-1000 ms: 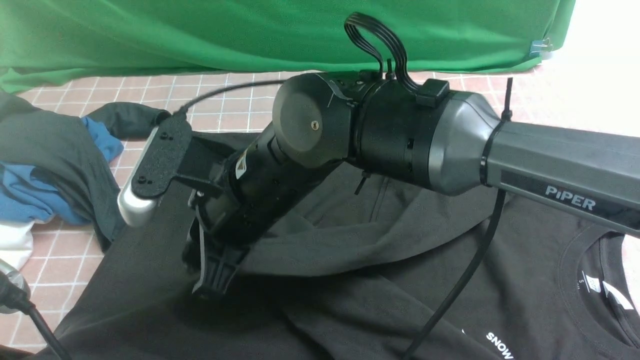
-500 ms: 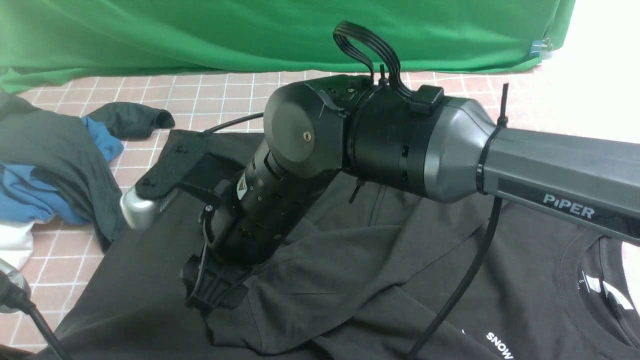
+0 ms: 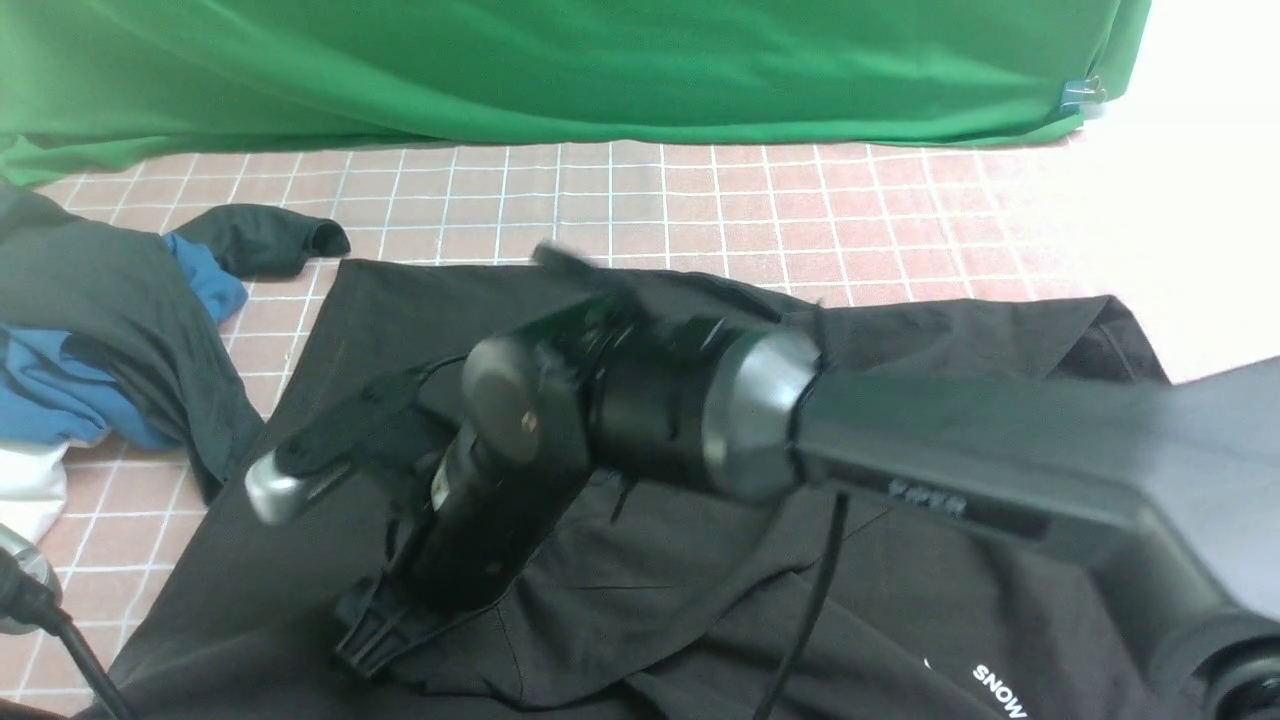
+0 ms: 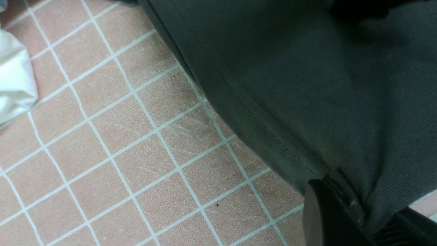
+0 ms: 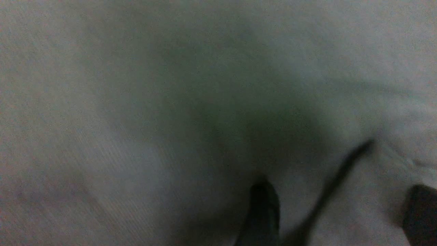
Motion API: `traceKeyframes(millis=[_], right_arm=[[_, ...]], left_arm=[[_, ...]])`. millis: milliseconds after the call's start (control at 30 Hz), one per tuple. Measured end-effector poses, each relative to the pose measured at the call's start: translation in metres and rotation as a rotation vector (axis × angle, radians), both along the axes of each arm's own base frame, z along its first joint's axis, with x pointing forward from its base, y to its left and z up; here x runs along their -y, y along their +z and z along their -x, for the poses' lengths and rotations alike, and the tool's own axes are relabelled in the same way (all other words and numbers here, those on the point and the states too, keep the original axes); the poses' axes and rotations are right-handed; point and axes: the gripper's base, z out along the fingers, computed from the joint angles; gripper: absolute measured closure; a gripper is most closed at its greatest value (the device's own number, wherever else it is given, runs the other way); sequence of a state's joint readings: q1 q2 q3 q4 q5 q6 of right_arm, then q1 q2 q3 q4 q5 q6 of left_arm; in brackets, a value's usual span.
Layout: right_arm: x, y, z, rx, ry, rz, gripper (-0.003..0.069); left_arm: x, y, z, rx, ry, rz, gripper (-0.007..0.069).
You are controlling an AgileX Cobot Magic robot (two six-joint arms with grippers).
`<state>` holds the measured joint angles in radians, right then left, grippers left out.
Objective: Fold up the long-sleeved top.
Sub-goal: Use the right arm to drag and drop the cuff onto the cuffclosest to the right arm
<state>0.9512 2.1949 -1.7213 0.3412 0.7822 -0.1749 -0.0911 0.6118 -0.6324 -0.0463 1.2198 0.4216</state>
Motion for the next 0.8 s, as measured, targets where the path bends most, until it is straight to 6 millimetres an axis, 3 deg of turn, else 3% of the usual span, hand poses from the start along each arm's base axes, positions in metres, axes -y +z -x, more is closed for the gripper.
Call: traceKeyframes(millis=[200, 400, 700, 800], right_arm=[[-0.005, -0.013, -0.009, 0.084, -0.01, -0.013, 0.0122], [-0.007, -0.025, -0.011, 0.088, -0.013, -0.001, 0.0184], [-0.006, -0.025, -0.011, 0.087, -0.005, 0.01, 0.0565], [-0.005, -0.016, -0.01, 0.094, 0.005, 0.004, 0.058]], left_arm=[[0.0, 0.0, 0.0, 0.0, 0.0, 0.003, 0.0575], [0.0, 0.0, 0.0, 0.0, 0.0, 0.004, 0.0575], [0.0, 0.0, 0.0, 0.0, -0.001, 0.005, 0.0575], [0.0, 0.0, 0.0, 0.0, -0.001, 0.005, 0.0575]])
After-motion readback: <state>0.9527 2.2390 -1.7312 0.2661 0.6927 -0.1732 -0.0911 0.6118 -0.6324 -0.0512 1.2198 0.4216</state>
